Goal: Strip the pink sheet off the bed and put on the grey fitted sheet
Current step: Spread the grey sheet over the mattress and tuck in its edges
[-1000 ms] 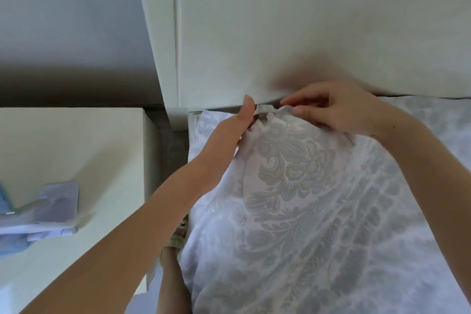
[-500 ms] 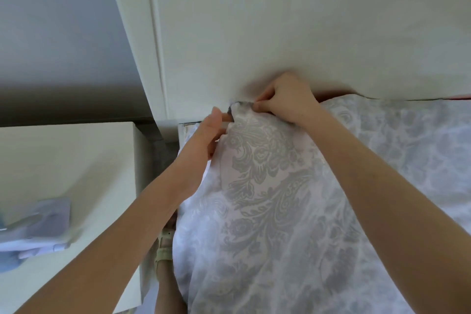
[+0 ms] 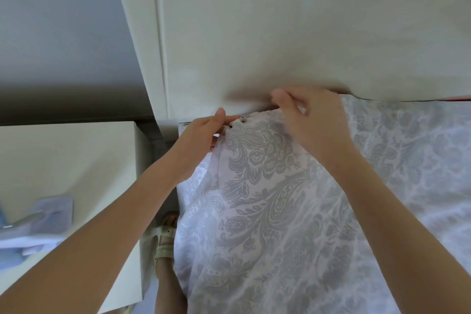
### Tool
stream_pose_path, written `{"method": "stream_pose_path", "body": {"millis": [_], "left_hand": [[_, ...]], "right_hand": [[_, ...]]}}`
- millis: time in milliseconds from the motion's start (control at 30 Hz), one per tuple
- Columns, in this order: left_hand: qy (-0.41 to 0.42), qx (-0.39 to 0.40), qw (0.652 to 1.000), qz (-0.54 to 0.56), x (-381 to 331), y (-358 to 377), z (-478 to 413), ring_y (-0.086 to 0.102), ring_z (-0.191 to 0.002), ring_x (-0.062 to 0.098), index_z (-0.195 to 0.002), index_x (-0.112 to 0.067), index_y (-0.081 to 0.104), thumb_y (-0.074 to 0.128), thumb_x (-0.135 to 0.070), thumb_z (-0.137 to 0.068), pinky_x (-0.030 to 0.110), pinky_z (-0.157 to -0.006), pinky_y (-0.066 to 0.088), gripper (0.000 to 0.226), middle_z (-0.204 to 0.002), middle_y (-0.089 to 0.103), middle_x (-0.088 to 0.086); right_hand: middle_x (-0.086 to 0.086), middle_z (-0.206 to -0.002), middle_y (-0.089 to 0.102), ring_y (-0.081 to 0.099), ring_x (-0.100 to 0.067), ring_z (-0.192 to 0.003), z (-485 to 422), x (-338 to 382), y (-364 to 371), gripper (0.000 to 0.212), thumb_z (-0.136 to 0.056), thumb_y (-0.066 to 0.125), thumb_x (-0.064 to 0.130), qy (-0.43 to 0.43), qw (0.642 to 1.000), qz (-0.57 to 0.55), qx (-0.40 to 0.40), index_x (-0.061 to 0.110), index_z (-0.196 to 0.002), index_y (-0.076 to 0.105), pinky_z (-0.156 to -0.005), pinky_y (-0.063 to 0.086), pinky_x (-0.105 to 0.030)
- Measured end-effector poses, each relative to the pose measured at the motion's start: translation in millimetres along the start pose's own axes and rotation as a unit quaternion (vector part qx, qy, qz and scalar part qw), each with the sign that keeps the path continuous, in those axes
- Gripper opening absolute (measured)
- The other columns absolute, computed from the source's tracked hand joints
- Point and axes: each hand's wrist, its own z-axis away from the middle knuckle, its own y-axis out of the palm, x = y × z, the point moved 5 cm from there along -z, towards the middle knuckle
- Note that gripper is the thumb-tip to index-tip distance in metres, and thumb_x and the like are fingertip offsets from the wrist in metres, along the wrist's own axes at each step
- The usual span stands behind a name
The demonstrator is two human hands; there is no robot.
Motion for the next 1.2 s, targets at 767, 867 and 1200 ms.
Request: {"method": "stream_pose_path", "body": {"millis": [767, 867, 1200], "left_hand": [[-0.020, -0.013, 0.999, 0.026, 10.3, -7.8, -9.1, 0.066, -0.086, 0.016, -0.109, -0.023, 0.068, 0.033, -0.033, -0.101, 0.031, -0.085, 0.049, 0.036, -0.101, 0.071, 0.003], [-0.026, -0.011, 0.999, 0.027, 11.1, -8.6, -10.1, 0.066, -0.088, 0.018, -0.111, -0.022, 0.067, 0.034, -0.032, -0.101, 0.032, -0.086, 0.050, 0.036, -0.103, 0.071, 0.005], [-0.024, -0.023, 0.999, 0.020, 17.2, -13.0, -18.2, 0.065, -0.078, 0.010, -0.107, -0.024, 0.067, 0.032, -0.032, -0.102, 0.024, -0.078, 0.051, 0.037, -0.091, 0.071, -0.002]], "right_hand": [[-0.004, -0.050, 0.039, 0.022, -0.006, -0.025, -18.4, -175.9, -3.5, 0.045, -0.091, 0.062, 0.028, 0.425, 0.890, -0.145, 0.081, 0.012, -0.056, 0.039, -0.033, 0.018, -0.011], [-0.003, -0.043, 0.036, 0.022, -0.007, -0.026, -26.0, -170.6, -9.1, 0.040, -0.091, 0.058, 0.013, 0.412, 0.889, -0.199, 0.017, 0.013, -0.056, 0.037, -0.035, 0.017, -0.011], [-0.008, -0.051, 0.037, 0.041, -0.028, -0.061, -66.5, -146.6, 50.0, 0.041, -0.086, 0.054, 0.017, 0.270, 0.962, 0.004, 0.032, 0.012, -0.050, 0.036, -0.060, 0.032, -0.031]]}}
